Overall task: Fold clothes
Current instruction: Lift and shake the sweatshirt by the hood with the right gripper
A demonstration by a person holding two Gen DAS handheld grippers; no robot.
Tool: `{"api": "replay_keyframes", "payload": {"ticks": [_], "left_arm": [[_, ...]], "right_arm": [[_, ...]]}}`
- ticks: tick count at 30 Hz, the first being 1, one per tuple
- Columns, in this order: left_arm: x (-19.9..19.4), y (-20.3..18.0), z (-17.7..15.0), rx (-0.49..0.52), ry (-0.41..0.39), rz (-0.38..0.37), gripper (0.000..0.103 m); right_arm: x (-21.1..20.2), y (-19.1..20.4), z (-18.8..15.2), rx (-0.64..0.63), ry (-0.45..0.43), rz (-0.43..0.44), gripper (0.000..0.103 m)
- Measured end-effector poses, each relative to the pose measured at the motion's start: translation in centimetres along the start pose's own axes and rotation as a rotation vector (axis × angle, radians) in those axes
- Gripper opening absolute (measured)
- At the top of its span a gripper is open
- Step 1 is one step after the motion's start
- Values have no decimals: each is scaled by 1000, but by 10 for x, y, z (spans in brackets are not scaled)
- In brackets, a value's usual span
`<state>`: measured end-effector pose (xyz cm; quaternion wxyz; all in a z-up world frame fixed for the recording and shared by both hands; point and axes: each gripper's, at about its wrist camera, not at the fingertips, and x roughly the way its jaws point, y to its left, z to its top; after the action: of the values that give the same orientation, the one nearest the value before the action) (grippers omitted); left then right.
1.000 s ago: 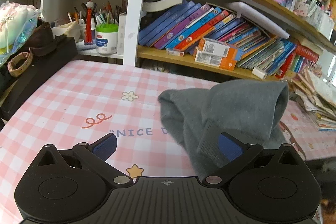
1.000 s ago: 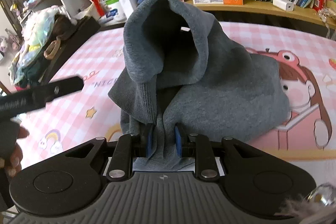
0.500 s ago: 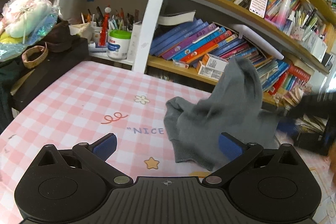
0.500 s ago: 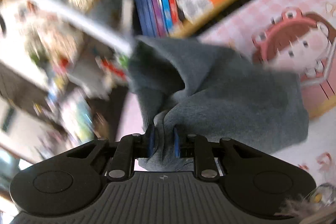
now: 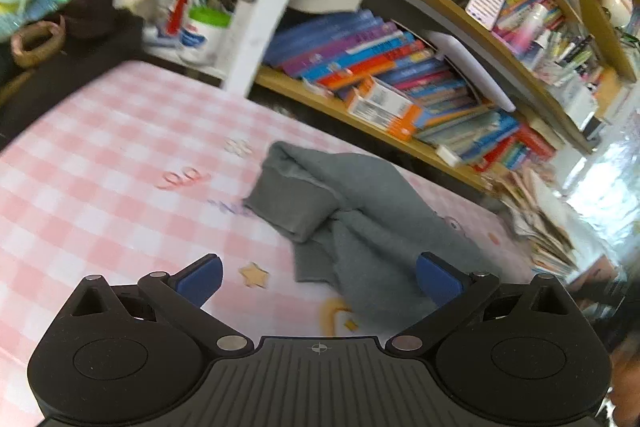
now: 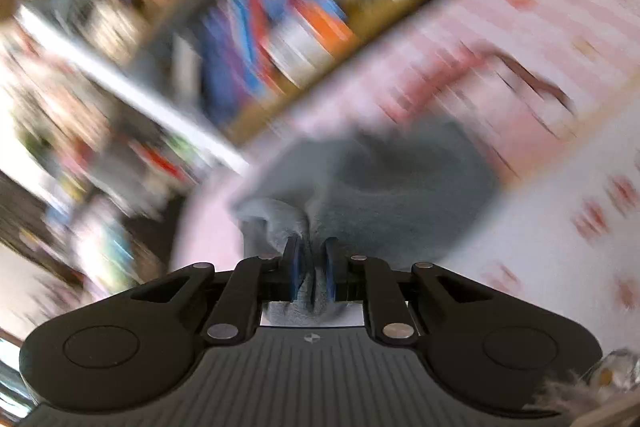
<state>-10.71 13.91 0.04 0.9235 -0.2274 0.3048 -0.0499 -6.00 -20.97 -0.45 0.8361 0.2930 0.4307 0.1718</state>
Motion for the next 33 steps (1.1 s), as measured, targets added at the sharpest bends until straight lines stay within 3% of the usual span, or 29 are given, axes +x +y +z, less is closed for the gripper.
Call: {"api": "replay_keyframes", "payload": {"ticks": [3, 6, 8, 12, 15, 22, 24, 25, 26, 28, 33], "left_arm": [[7, -4, -1, 16, 23, -22, 103], [11, -9, -3, 27, 38, -35, 103], [12, -11, -5, 36, 45, -21, 103], [9, -8, -12, 12, 68, 36, 103], [3, -6, -17, -11, 76, 47, 103], [-10, -9, -24, 5, 53, 62, 103], [-13, -9, -24, 1, 48, 64, 103], [-13, -8, -25, -3, 46, 67, 103], [-14, -7, -25, -7, 45, 70, 103], [-15, -5, -26, -19, 43, 80, 103], [-11, -7, -25, -32, 45, 84, 103]], "right_arm": [[6, 3, -18, -98, 58, -80, 15], [5, 30, -18, -266, 18, -130, 31], [7, 54, -12, -397, -28, -138, 51], [29, 91, 3, -572, -40, -112, 54], [65, 121, 5, -741, -13, -153, 54], [160, 150, -17, -976, 163, -280, 44], [177, 149, -22, -1011, 199, -311, 30], [181, 147, -22, -1010, 214, -303, 12], [181, 145, -20, -989, 221, -285, 6], [172, 144, -11, -927, 186, -255, 5], [110, 174, 25, -751, -46, -13, 5]]}}
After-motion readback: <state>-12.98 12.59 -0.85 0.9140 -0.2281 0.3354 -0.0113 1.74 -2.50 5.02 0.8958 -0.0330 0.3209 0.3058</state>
